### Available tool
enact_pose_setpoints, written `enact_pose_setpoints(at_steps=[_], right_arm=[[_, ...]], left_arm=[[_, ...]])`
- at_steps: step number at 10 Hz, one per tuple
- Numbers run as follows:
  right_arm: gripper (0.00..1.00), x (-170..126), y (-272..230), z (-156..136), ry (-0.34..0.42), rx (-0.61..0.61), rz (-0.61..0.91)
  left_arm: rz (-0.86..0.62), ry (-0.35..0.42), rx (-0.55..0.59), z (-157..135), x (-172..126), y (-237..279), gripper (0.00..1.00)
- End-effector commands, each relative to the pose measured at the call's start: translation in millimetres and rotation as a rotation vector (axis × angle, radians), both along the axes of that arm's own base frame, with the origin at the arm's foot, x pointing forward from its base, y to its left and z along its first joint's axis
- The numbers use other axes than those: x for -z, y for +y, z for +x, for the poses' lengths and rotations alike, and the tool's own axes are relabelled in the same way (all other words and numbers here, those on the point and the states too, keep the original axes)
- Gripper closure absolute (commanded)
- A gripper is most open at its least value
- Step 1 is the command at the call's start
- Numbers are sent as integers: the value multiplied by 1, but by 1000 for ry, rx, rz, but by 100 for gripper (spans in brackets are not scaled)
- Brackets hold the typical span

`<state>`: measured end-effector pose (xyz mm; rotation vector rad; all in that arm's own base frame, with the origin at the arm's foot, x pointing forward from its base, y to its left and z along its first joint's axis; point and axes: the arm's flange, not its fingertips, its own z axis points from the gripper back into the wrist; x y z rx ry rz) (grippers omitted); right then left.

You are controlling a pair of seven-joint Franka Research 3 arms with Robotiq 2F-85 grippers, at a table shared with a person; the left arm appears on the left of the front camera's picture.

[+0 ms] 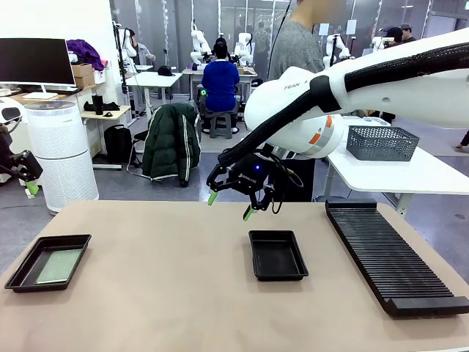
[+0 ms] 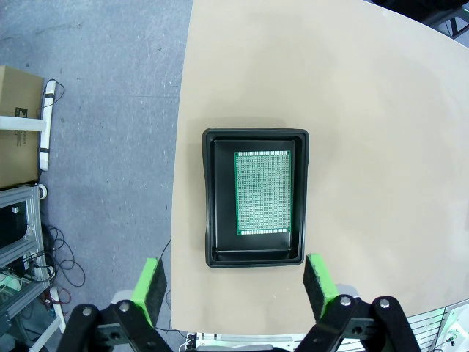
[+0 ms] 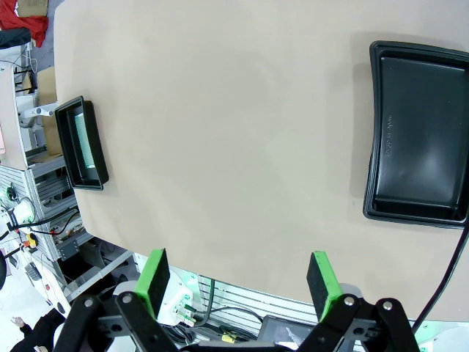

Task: Inspect and transfer BCBs to ESD trays.
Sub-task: Pick up the Blank PCB from the PCB Rack and place it in the right ESD tray.

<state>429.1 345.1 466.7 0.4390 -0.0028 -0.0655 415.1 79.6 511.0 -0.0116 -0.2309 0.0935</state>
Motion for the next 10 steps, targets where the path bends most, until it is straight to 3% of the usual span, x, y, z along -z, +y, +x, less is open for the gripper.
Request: enact_pose_setpoints(at_steps=[1, 10], right_arm=[[0, -1, 1, -1, 2, 13, -6], [0, -1, 1, -1, 2, 13, -6]], left_arm=[[2, -12, 2, -1, 3, 0, 0], [2, -12, 2, -1, 3, 0, 0]])
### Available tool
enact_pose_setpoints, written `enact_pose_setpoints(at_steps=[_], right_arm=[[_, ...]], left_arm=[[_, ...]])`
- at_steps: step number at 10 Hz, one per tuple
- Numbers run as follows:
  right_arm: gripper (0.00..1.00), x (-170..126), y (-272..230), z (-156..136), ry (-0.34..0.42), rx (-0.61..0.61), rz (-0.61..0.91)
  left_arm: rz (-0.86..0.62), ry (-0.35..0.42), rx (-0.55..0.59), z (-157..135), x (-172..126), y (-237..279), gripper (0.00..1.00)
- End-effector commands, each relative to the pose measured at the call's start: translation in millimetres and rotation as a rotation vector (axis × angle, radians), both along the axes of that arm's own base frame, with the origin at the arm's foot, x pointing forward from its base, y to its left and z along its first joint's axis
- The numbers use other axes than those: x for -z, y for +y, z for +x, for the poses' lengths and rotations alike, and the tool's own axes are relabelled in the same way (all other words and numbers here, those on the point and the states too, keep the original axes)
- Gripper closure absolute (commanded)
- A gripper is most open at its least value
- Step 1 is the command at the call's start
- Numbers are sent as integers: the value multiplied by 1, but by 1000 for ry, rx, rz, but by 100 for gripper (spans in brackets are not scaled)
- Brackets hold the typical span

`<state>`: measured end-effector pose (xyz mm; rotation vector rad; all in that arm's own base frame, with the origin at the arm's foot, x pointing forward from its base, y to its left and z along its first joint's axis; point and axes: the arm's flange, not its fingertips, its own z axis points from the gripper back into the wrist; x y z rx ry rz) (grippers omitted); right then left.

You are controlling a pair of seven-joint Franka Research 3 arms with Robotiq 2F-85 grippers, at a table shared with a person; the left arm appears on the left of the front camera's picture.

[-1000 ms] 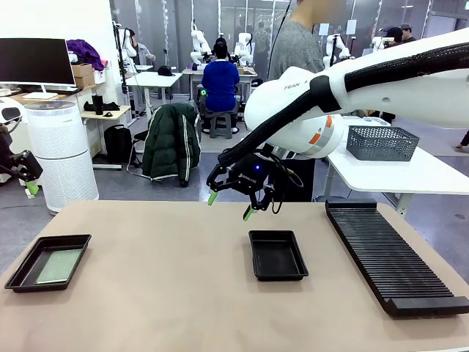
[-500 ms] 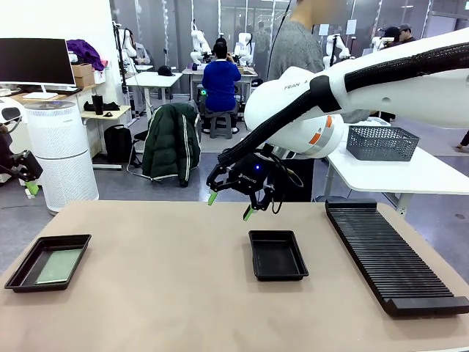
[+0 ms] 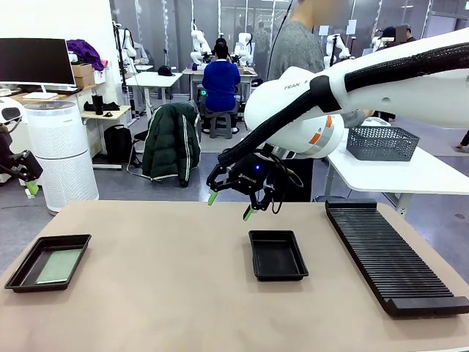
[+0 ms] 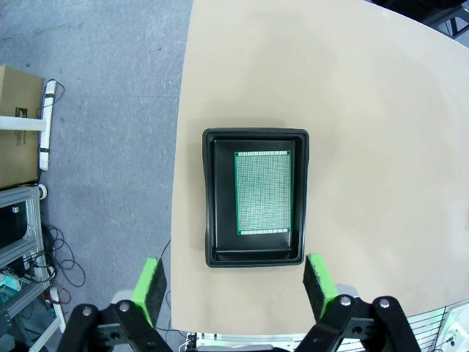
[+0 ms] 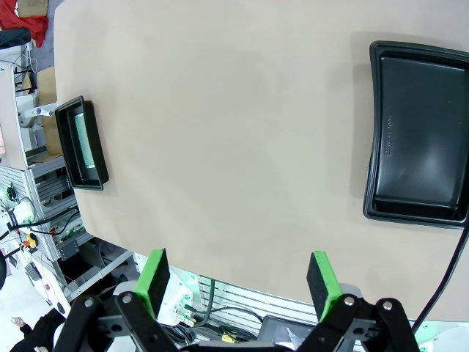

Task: Inspect and transfer BCBs to ESD trays.
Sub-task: Pick up the Blank PCB from the PCB Rack and place it in the right ESD tray.

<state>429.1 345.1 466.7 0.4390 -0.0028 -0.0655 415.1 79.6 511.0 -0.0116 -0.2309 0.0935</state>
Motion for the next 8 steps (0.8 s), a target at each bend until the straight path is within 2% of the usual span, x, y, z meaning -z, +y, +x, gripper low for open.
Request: enact_pose_setpoints(at_steps=[1, 8], right_arm=[[0, -1, 1, -1, 2, 13, -6], [0, -1, 1, -1, 2, 13, -6]], left_arm=[[2, -12, 2, -1, 3, 0, 0], [2, -12, 2, -1, 3, 0, 0]])
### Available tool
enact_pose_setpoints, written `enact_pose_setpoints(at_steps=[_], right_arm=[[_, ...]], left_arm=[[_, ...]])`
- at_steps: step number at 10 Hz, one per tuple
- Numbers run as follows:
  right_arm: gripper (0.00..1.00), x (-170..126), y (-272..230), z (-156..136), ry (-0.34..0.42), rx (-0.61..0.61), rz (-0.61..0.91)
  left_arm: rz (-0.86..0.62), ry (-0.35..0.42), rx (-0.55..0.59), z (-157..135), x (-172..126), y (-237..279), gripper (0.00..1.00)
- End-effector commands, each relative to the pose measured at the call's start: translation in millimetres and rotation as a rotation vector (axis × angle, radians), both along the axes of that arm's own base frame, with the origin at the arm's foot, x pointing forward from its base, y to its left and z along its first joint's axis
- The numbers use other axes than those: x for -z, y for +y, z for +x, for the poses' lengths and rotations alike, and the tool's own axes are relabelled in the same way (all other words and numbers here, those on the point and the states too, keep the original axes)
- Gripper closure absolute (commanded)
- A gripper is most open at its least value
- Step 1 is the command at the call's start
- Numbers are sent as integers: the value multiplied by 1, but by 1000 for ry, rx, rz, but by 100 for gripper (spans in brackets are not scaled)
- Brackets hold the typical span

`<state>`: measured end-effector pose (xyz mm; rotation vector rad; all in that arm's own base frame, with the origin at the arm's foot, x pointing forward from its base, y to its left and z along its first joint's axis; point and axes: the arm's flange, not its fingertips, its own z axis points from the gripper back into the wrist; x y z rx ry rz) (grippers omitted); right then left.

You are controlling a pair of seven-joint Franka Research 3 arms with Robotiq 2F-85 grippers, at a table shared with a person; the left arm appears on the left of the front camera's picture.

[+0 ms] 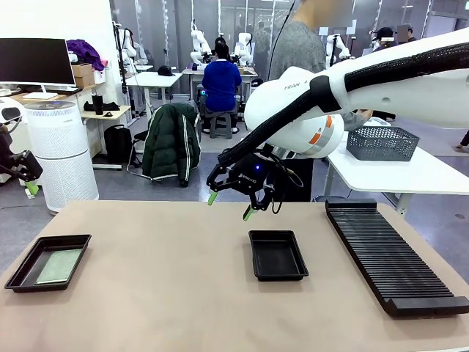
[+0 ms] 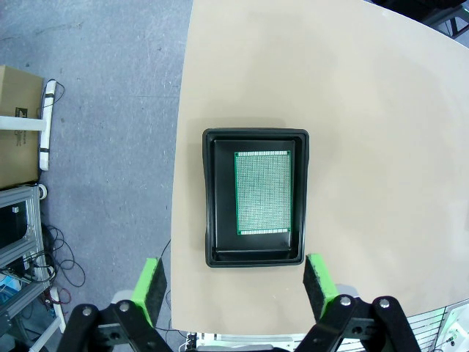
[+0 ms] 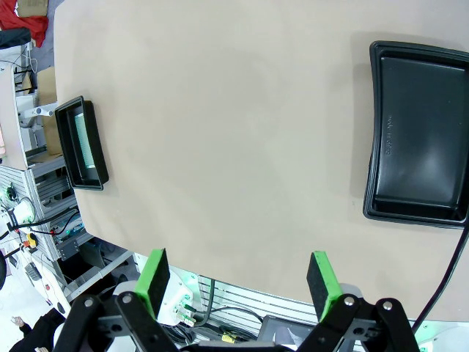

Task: Inspect and transfer BCBs to ESD trays.
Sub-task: Pick up the Blank PCB from the PCB Rack and place it in the right ESD tray.

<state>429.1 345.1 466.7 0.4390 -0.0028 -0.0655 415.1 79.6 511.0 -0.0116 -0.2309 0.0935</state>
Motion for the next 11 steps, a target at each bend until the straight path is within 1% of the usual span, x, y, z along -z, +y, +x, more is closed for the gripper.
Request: enact_pose_setpoints(at_steps=[1, 11], right_arm=[[0, -1, 1, -1, 2, 13, -6], [0, -1, 1, -1, 2, 13, -6]], left_arm=[[2, -12, 2, -1, 3, 0, 0], [2, -12, 2, -1, 3, 0, 0]])
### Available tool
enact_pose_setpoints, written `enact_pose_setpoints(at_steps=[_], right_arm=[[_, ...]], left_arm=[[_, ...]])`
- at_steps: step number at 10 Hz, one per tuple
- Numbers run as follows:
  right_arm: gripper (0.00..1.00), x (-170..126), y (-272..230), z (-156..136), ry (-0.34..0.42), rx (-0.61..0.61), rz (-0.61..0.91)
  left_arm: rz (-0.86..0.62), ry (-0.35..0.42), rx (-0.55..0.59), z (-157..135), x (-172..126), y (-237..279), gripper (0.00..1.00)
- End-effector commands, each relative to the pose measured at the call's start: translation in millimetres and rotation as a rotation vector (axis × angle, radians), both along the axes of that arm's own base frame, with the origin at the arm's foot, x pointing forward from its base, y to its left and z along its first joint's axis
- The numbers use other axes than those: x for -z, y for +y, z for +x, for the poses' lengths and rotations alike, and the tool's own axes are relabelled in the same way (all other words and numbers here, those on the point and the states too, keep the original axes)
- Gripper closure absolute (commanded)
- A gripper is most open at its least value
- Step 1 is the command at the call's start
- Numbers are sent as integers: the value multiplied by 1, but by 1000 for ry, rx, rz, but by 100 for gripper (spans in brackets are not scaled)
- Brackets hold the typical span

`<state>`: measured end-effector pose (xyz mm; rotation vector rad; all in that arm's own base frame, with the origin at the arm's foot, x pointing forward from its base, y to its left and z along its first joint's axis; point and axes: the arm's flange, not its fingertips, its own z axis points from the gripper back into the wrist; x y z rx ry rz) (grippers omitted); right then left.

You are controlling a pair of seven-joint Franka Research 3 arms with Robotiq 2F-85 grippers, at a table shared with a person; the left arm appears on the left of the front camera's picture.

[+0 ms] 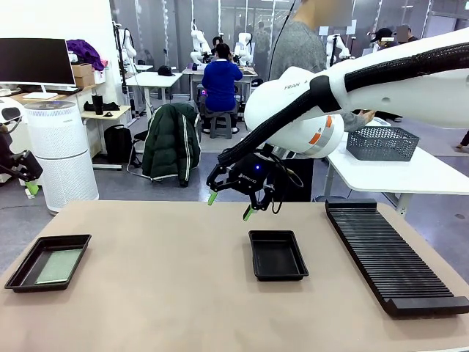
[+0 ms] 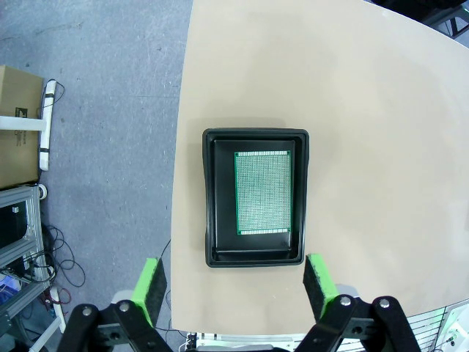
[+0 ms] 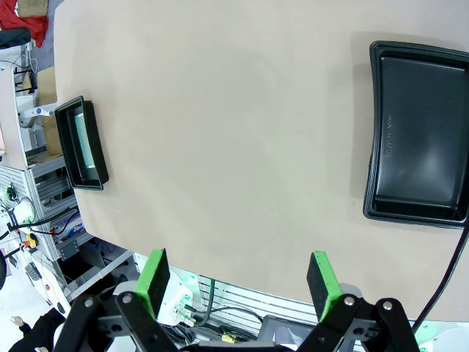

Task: Inspect and transfer BCBs to ESD trays.
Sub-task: Pick up the Blank PCB from the PCB Rack and place it in the right ESD tray.

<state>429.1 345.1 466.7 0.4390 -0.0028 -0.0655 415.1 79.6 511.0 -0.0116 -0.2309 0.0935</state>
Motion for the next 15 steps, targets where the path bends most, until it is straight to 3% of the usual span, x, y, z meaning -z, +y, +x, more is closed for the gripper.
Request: enact_pose_setpoints(at_steps=[1, 15], right_arm=[[0, -1, 1, -1, 2, 13, -6], [0, -1, 1, -1, 2, 13, -6]], left_arm=[[2, -12, 2, -1, 3, 0, 0], [2, -12, 2, -1, 3, 0, 0]])
